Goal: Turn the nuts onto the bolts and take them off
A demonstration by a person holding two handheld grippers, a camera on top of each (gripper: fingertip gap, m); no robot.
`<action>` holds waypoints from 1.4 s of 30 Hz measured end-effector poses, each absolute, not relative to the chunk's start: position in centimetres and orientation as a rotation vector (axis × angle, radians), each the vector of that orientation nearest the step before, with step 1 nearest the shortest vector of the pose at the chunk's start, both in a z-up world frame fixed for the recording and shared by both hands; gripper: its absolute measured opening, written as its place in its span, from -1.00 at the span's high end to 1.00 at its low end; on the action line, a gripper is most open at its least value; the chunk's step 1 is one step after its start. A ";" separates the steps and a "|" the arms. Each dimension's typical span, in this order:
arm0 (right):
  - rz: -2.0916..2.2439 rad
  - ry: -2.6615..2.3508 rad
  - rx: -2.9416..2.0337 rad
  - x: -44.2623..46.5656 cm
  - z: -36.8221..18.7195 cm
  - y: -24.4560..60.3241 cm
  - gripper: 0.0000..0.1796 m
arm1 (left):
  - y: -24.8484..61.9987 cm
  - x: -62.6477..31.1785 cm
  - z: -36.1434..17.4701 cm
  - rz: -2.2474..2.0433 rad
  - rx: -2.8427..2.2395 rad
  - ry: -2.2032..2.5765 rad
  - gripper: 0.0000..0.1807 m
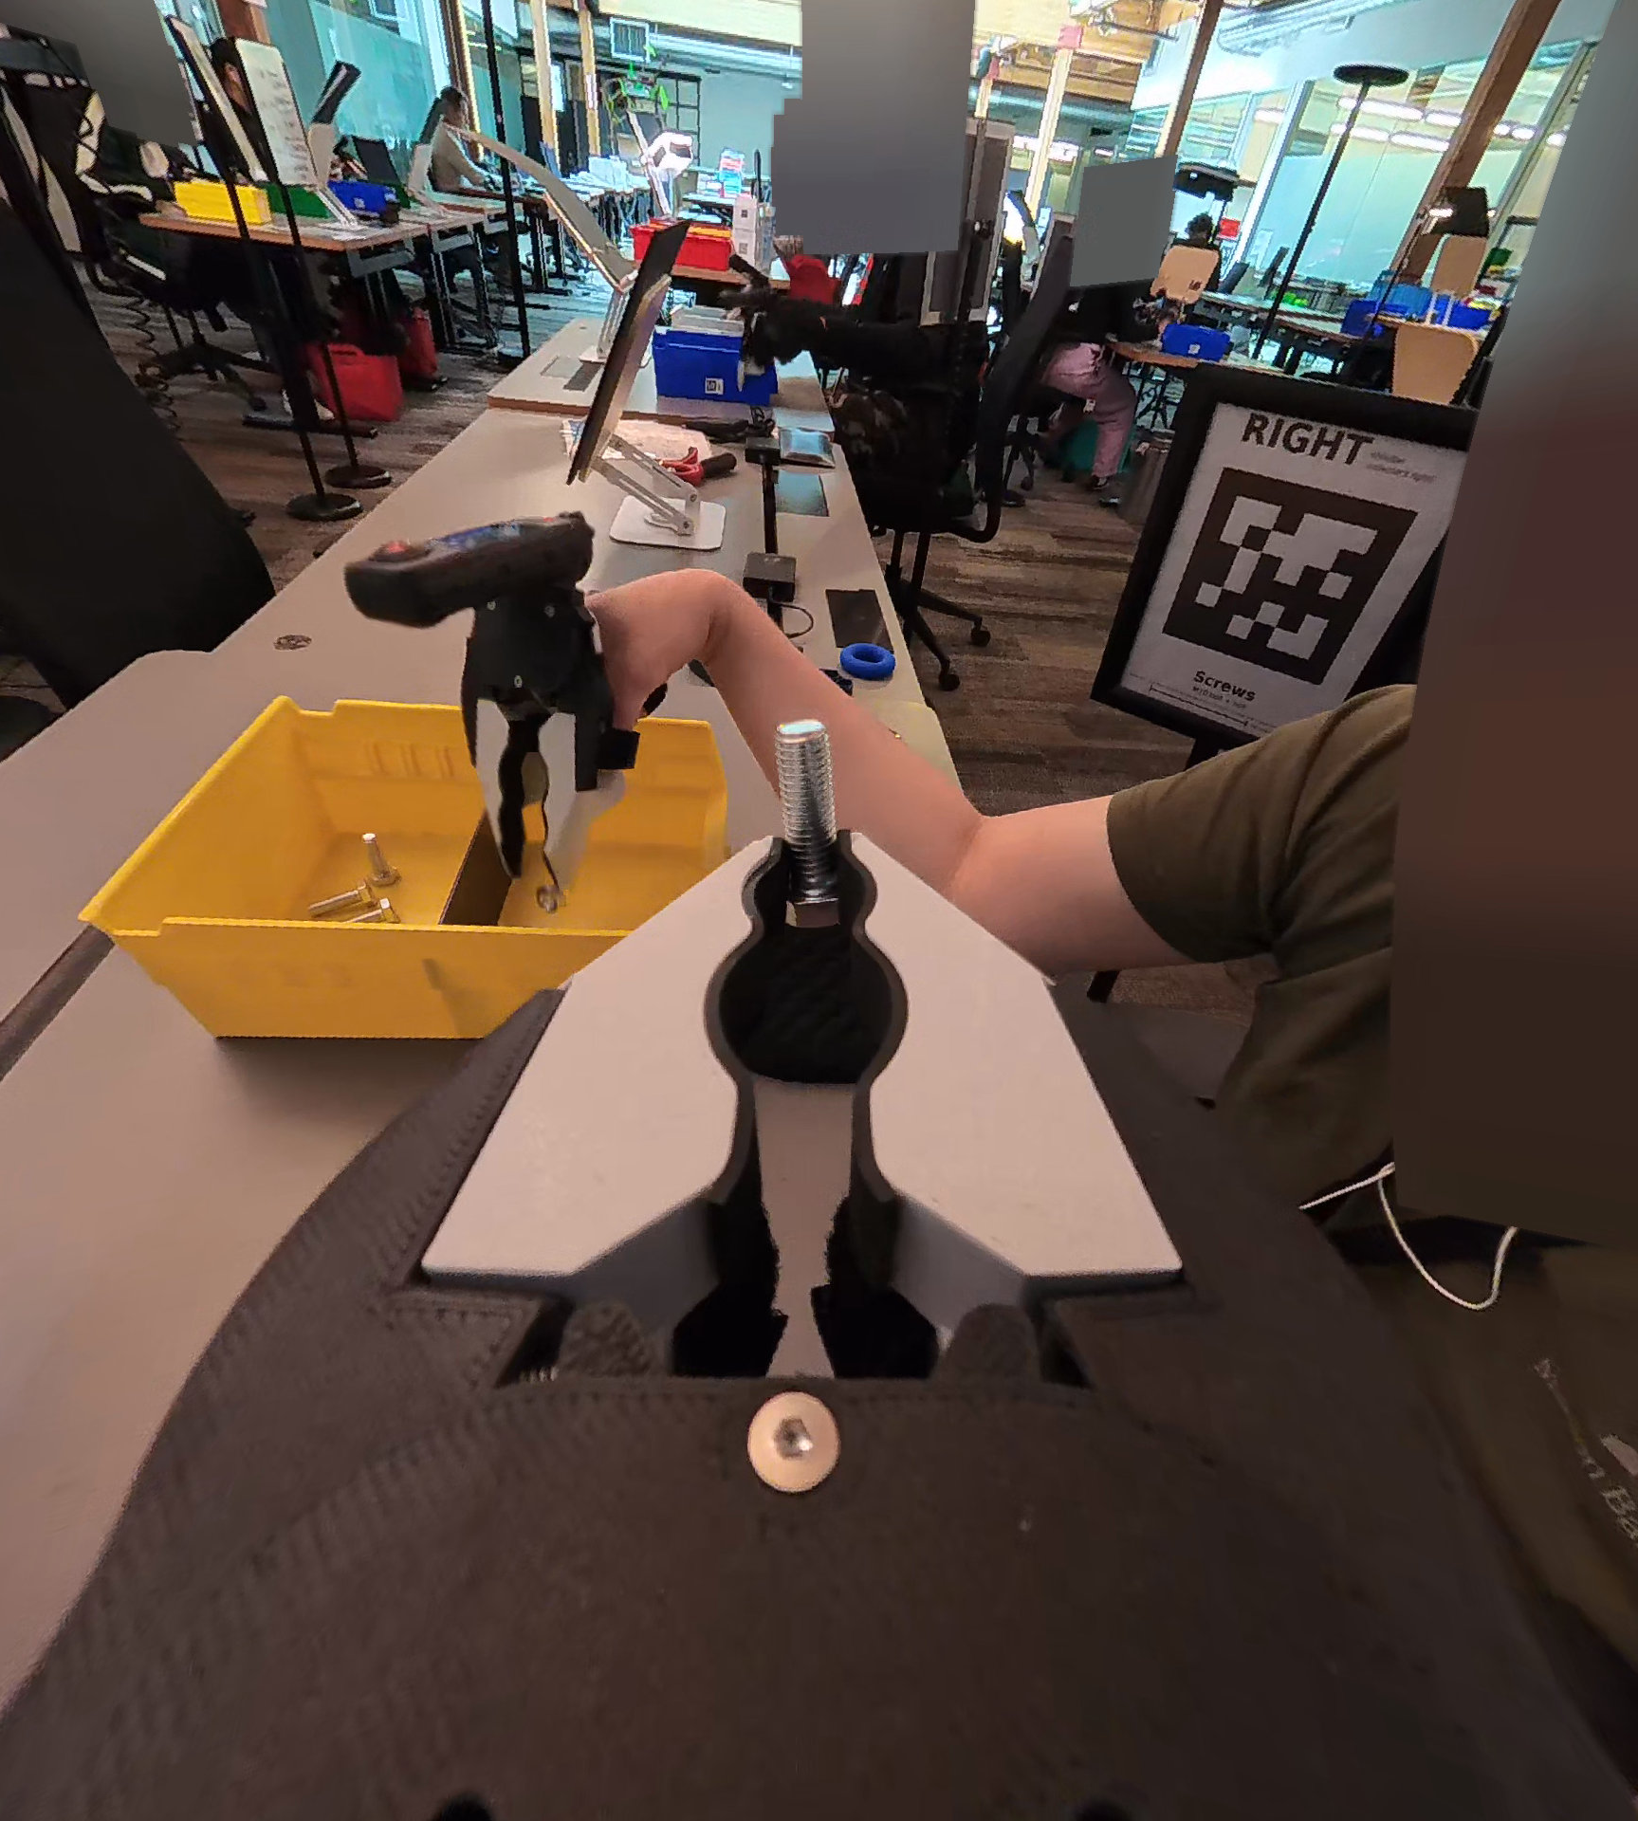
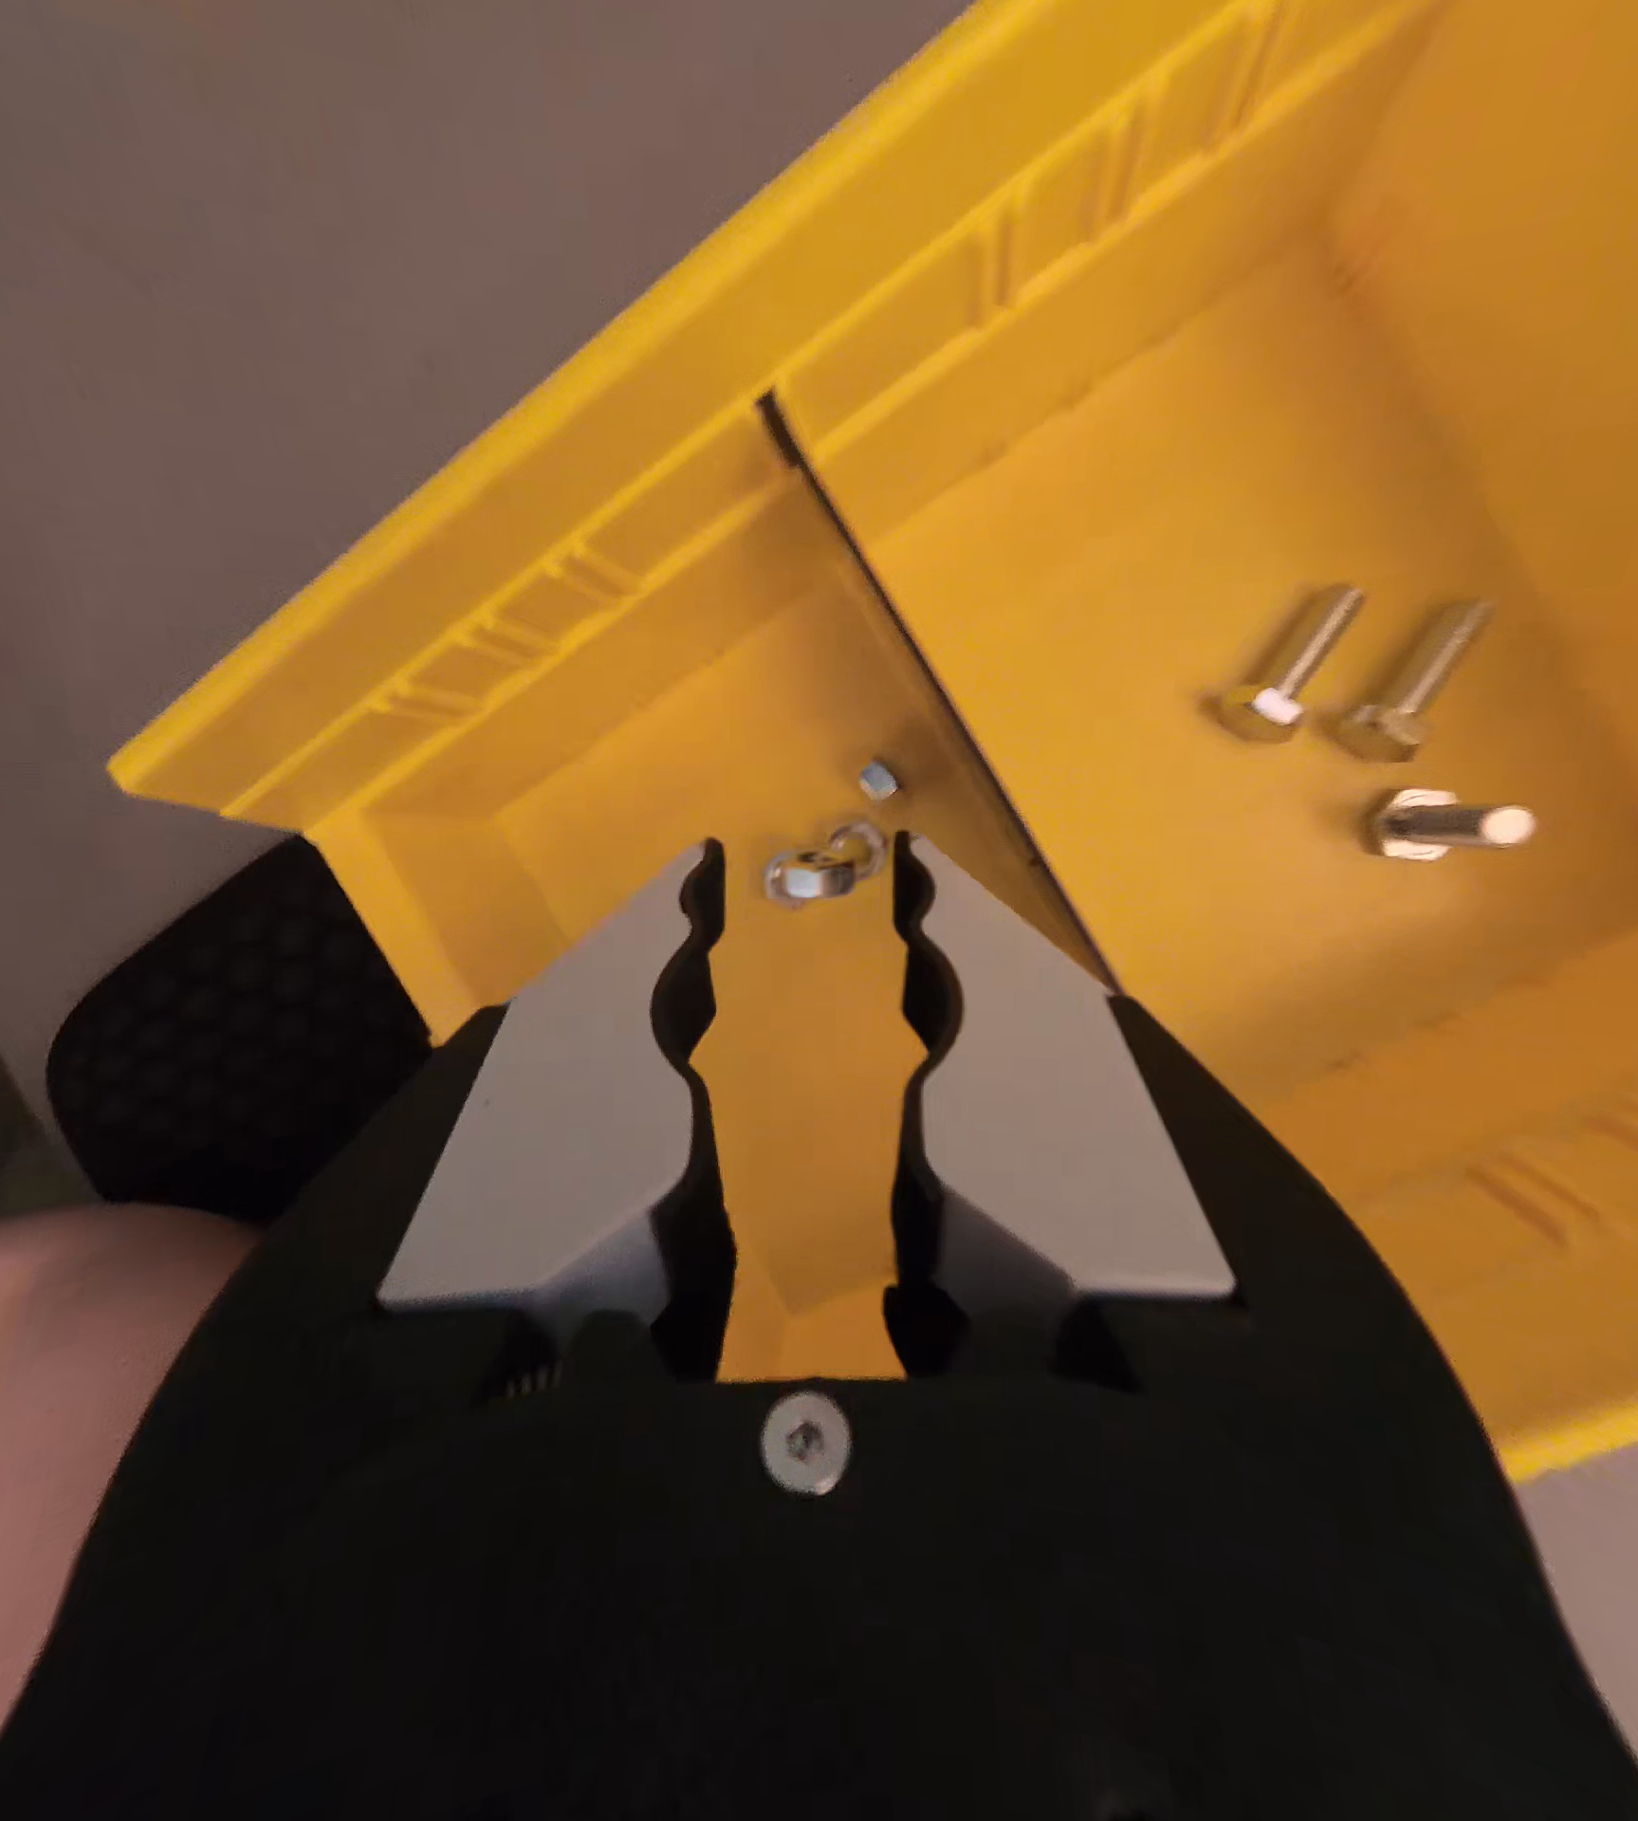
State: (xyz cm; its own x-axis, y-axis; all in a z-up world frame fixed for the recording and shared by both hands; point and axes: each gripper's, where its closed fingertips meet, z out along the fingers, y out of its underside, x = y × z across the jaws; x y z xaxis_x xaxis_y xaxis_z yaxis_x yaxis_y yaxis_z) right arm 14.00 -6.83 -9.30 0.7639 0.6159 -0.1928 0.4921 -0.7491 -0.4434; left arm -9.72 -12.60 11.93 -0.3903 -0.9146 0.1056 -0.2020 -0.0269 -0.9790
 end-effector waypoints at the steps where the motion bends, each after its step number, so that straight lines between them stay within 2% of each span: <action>1: 0.439 -0.829 -2.551 14.1 -8.6 -6.2 0.58 | -12.6 -9.6 11.8 -1.464 -1.187 1.632 0.92; 5: 0.303 -0.890 -2.252 12.5 -3.1 -4.3 0.51 | -12.4 -9.4 11.6 -1.467 -1.200 1.632 0.92; 8: 0.263 -0.987 -1.847 7.7 4.6 -4.2 0.48 | -12.2 -9.0 11.2 -1.444 -1.221 1.638 0.92; 11: 0.474 -1.060 -1.386 0.3 12.6 -7.7 0.49 | -12.0 -8.6 10.6 -1.420 -1.245 1.645 0.92; 14: 0.726 -1.086 -1.226 -4.3 15.7 -10.7 0.53 | -11.7 -8.2 10.3 -1.404 -1.266 1.642 0.92; 19: 0.857 -1.185 -1.327 -8.6 13.1 -10.8 0.56 | -11.6 -8.0 9.9 -1.382 -1.279 1.651 0.92; 21: 0.888 -1.208 -1.363 -9.6 12.0 -10.6 0.67 | -11.7 -8.0 9.9 -1.378 -1.275 1.656 0.92; 23: 0.990 -1.250 -1.337 -10.4 11.9 -11.4 0.91 | -11.6 -8.0 9.9 -1.364 -1.275 1.654 0.92; 25: 0.993 -1.254 -1.342 -10.2 12.1 -11.3 0.91 | -11.4 -8.1 10.1 -1.362 -1.261 1.645 0.91; 28: 0.844 -1.171 -1.336 -8.1 12.8 -9.6 0.91 | -10.3 -8.6 12.1 -1.395 -1.228 1.512 0.71; 31: 0.585 -0.936 -1.480 -1.6 12.5 -5.0 0.91 | -8.7 -10.4 15.3 -1.453 -1.147 1.322 0.57; 33: 0.296 -0.704 -1.734 5.6 9.0 -0.2 0.91 | -7.7 -12.1 16.9 -1.473 -1.097 1.223 0.58; 36: -0.117 -0.383 -2.159 16.6 0.6 3.6 0.91 | -6.2 -14.1 17.8 -1.438 -1.102 1.139 0.58; 39: -0.198 -0.325 -2.408 19.8 -5.8 4.0 0.90 | -4.9 -15.3 18.0 -1.382 -1.134 1.081 0.59; 42: -0.248 -0.300 -2.539 21.1 -9.3 4.0 0.90 | -3.7 -16.1 17.8 -1.343 -1.187 1.038 0.60</action>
State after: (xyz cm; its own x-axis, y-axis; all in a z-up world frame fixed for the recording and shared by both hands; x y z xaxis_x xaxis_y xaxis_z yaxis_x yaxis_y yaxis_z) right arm 21.05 3.96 -9.25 0.9577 0.1601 0.2391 0.2649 -0.8152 -0.5151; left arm -16.06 -3.68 17.83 0.0063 -0.9939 0.1101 0.1435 -0.1081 -0.9837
